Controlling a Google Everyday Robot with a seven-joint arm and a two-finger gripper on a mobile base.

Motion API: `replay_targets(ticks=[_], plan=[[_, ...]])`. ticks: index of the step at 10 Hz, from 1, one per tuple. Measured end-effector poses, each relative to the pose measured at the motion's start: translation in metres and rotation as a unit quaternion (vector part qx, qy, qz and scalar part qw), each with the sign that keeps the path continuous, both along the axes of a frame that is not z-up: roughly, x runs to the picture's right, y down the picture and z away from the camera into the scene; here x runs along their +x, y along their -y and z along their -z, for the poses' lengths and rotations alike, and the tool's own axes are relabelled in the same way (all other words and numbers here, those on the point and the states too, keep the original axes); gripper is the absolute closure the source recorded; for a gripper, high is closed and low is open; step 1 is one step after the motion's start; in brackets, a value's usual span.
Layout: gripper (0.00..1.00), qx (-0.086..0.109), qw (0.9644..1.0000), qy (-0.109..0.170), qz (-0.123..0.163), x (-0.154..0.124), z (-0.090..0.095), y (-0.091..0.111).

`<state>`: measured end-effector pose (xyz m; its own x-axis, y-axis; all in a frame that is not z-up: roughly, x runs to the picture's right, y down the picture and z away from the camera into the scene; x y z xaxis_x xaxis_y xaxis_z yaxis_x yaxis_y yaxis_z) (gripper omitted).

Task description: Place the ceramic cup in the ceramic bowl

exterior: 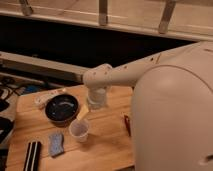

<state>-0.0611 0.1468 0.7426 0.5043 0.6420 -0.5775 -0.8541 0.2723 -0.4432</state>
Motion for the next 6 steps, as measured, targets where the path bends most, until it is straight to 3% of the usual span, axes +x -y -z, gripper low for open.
replay_targets(ticks=[4, 5, 6], plan=[[0.01, -0.058, 0.998, 0.015, 0.021, -0.022, -0.013, -0.045], [0.01, -0.068, 0.9974, 0.012, 0.023, -0.023, -0.016, -0.056], [0.06, -0.061, 0.9978, 0.008, 0.023, -0.023, -0.018, -0.06]])
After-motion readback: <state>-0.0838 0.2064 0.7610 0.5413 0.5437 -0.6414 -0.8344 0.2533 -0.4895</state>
